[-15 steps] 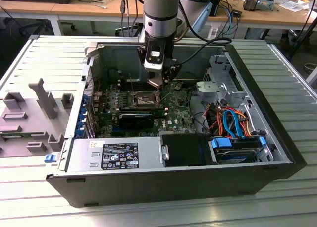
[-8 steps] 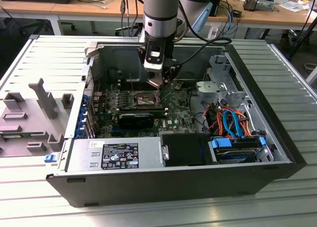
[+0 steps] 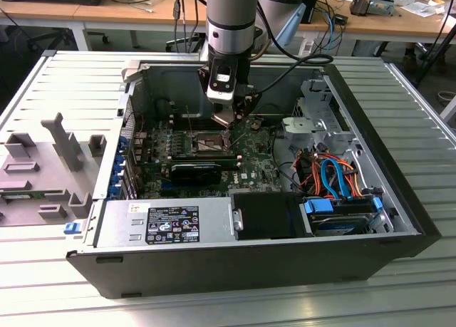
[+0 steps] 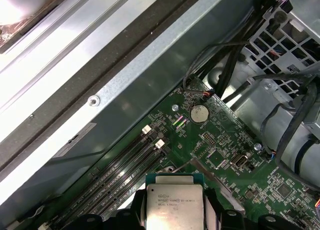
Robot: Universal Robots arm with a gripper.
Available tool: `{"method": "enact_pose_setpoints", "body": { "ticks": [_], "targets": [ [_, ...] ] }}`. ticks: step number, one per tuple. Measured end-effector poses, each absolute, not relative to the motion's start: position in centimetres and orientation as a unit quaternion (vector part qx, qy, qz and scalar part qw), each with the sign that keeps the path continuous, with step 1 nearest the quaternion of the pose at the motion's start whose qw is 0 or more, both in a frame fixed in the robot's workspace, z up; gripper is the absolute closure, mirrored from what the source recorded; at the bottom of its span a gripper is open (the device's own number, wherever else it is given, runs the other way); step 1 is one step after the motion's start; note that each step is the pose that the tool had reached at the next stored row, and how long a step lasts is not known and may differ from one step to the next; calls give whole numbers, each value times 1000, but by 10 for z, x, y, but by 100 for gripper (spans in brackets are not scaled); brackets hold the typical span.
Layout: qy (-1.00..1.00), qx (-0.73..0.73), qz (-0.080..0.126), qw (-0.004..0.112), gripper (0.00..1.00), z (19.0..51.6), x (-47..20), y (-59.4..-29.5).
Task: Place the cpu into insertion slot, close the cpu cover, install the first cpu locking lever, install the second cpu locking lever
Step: 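Place the cpu into insertion slot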
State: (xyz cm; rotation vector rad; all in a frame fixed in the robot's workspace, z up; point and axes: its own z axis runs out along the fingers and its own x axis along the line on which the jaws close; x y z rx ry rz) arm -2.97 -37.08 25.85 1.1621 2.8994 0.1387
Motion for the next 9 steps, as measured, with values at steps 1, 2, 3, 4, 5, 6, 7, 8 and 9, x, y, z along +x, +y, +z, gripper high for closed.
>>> {"method": "enact_pose_setpoints", "body": {
  "ticks": [1, 2, 3, 4, 5, 6, 7, 8, 9],
  "targets": [
    [927, 372, 44, 7, 45, 259, -30, -371],
    [927, 372, 44, 7, 45, 259, -30, -371],
    [927, 373, 44, 7, 45, 259, -30, -371],
    [927, 373, 44, 8, 45, 258, -30, -371],
    [927, 373, 44, 8, 45, 258, -30, -371],
    [927, 373, 44, 8, 45, 258, -30, -371],
    [926, 374, 44, 8, 45, 258, -30, -371],
    [926, 374, 44, 8, 45, 258, -30, -371],
    [926, 374, 44, 8, 45, 258, -30, -371]
  ]
}}
